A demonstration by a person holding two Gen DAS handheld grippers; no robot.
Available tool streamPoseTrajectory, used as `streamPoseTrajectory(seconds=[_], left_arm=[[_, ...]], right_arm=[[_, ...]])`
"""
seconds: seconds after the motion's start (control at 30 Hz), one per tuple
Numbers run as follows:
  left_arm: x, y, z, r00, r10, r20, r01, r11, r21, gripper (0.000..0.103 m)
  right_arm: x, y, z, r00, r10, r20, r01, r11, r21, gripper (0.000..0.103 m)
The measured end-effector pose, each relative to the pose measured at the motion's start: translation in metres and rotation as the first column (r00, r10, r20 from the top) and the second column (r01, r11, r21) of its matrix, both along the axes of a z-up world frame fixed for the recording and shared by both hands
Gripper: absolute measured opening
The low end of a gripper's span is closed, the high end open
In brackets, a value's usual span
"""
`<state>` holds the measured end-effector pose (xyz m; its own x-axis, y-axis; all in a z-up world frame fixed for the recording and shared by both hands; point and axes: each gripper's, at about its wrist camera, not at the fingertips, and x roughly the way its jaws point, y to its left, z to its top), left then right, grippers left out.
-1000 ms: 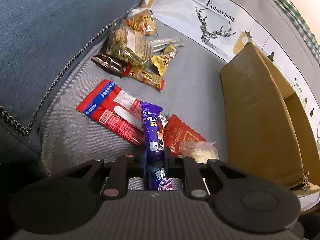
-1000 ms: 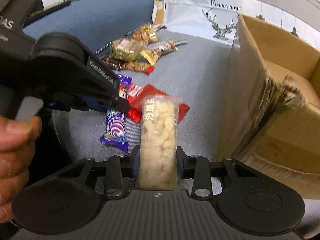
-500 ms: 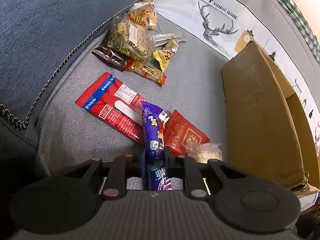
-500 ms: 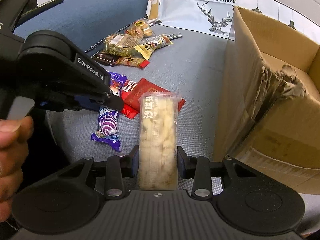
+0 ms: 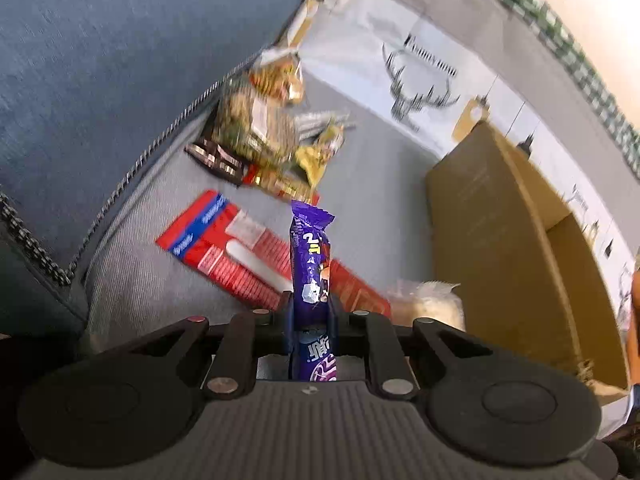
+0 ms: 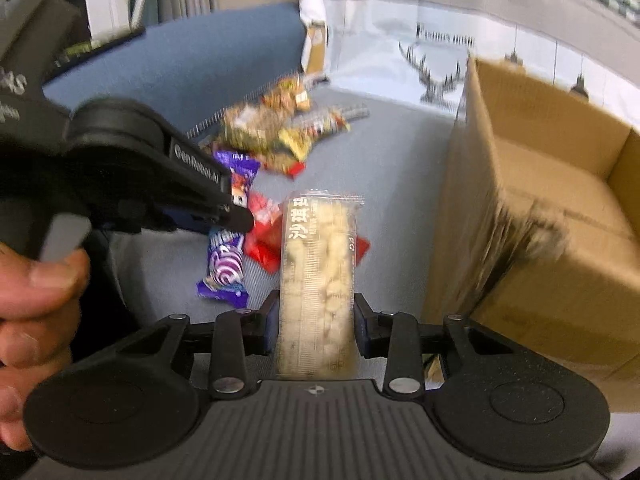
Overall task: Organize snacks
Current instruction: 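Lift the purple candy bar with the left tool while the right tool lifts the cracker pack, then carry both snacks over the box and open both tools to drop them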
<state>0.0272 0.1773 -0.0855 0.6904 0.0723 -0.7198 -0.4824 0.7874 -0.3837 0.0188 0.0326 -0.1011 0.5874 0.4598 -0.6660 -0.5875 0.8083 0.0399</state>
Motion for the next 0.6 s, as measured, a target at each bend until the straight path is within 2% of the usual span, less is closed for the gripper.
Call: streamPoseTrajectory(seconds=[0.1, 0.33, 0.6], left_arm=[[-0.006, 0.002, 0.007, 0.999, 0.016, 0.051, -0.016, 1.0, -0.008, 0.017], [-0.013, 0.015, 0.012, 0.991, 0.061, 0.116, -0.051, 0.995, -0.088, 0.017], [-0.009, 0.014, 0.021, 0.988, 0.031, 0.152, -0.017, 0.996, -0.09, 0.017]], right_arm=[[-0.005, -0.004, 0.016, 0.999, 0.01, 0.052, -0.012, 0.999, 0.032, 0.038], [-0.013, -0.011, 0.035, 0.99, 0.033, 0.138, -0.043, 0.997, 0.07, 0.038], [-0.009, -0.022, 0.053, 0.977, 0.022, 0.212, -0.052, 0.989, 0.136, 0.038]])
